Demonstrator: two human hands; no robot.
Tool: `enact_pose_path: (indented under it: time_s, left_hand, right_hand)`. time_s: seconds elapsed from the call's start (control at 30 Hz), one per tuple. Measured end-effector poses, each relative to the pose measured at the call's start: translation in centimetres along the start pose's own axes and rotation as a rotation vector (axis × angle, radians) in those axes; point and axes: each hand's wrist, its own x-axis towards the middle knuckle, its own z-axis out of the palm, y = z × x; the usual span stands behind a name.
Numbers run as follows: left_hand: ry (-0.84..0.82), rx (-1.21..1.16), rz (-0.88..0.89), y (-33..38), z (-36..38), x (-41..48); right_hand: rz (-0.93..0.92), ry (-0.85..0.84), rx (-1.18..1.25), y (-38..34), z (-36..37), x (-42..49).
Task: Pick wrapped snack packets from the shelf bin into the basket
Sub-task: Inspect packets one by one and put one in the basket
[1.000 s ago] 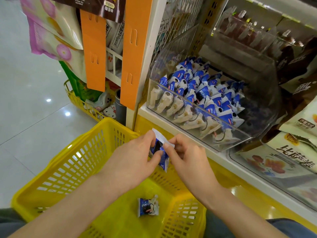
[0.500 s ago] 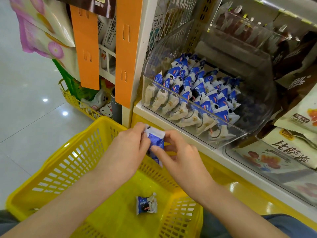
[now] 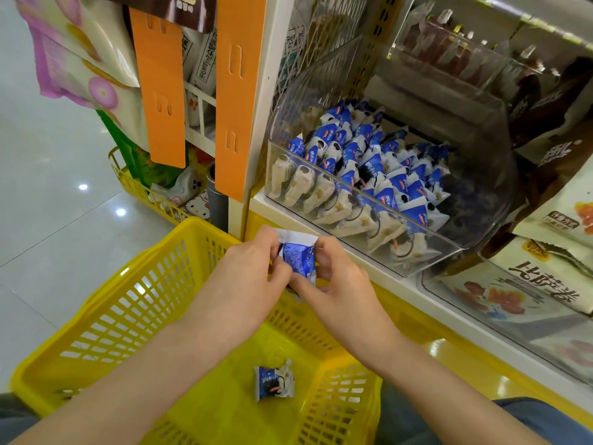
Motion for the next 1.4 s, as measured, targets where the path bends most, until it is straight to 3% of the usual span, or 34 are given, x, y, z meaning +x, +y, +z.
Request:
enact_pose_path:
  time_s: [0.27,0.47,0.57,0.67,0.8,0.93,1.0,1.1,1.27,1.4]
  left_hand:
    - [0.006,-0.191,-0.045,0.3,-0.9,0.5]
    - [-0.151,-0.681,-0.286,1.7,-1.1,0.6]
    - [-0.172,-0.796,-0.290,1.9,-1.5,0.9]
    - [-0.175,-0.909,-0.261,2.3,-1.5,1.1]
    - [-0.175,-0.856,-0.157,2.9,-1.4,1.8]
    - [-0.105,-0.849,-0.139,3.0,-1.6,3.1]
    - [-0.095,-0.871,-0.146,3.1,-1.9,3.6]
    - [-0.088,-0.900,-0.144,3.3,-2.1,4.2]
    - [-0.072,-0.932,-0.134,3.3,-2.4,5.1]
    - [-0.071,-0.952,-0.137,3.1,-2.8,5.4]
  right_hand:
    - [0.106,-0.040,0.306,-0.4,-0.5,1.0]
    - [-0.143,0.076,0.146,-0.2,0.0,0.5]
    - [-0.308,0.116,0.028,-0.2,-0.1,0.3]
    - [-0.350,0.214,-0.014,-0.1,-0.4,0.3]
    - [-0.361,0.325,-0.037,-0.5,-1.3,0.7]
    - [-0.382,0.334,0.075,-1.7,-3.2,1.7]
    - [-0.395,0.418,0.004,-2.2,-4.9,3.0]
    - [-0.262,0.489,-0.190,-2.4,-7.8,6.9]
    - [0.256,0.253,-0.544,-0.6,-10.5,12.6]
    - [0.383,0.173,-0.633,0.2,-10.3,14.1]
